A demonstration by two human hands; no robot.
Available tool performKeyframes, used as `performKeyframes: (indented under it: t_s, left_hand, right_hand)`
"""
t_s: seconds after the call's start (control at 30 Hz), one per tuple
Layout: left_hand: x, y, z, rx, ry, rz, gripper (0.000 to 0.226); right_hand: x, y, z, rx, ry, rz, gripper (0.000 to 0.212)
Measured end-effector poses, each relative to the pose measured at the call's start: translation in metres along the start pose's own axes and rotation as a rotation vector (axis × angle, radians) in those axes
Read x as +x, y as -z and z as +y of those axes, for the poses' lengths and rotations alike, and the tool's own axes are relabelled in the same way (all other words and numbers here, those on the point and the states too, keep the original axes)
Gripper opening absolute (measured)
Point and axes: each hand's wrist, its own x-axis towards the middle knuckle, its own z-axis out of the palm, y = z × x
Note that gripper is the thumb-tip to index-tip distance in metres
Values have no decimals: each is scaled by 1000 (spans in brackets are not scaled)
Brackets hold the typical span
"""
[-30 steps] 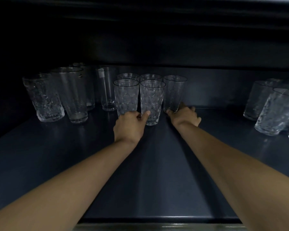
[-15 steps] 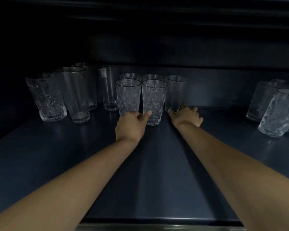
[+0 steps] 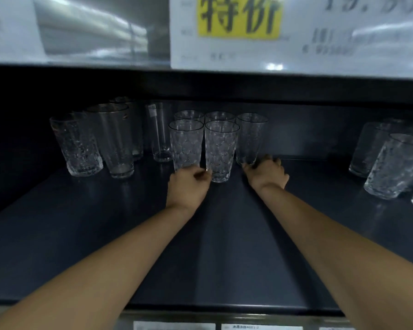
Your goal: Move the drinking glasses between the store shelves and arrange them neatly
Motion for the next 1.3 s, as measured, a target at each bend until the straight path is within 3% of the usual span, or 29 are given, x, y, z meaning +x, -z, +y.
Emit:
performKeyframes:
  t_s: [0.13,0.27,0.37,0.47,0.6,0.73,1.13,1.3]
  left_hand:
    - [-29,23,7,-29,-3,-201,17]
    - [-57,56,8,-87,76,-410,15]
    - [-84,85,12,-99,86,-473,18]
    - [-118,106,25,-88,113,-471,19]
    - [-173,127,58,-352,160,-394,15]
    - [-222,131,81,-465,124,-405,17]
    - [-339,11,160,-496,108,-752,17]
    - [-382,-61,207,-486,110,-866,18]
  right_hand:
    - [-31,17,16,71,77,-49,54]
    - [-76,55,35,376,107,-315,27]
    - [-120,88,51,493,110,-448,14]
    - [-175,128,61,521,127,-489,19]
    - [-243,180,79,611,129,-412,20]
    - [-305,220,116,680,75,-281,16]
    - [-415,316,274,715,-274,215,14]
    - [-423,355,347,749,-390,327,14]
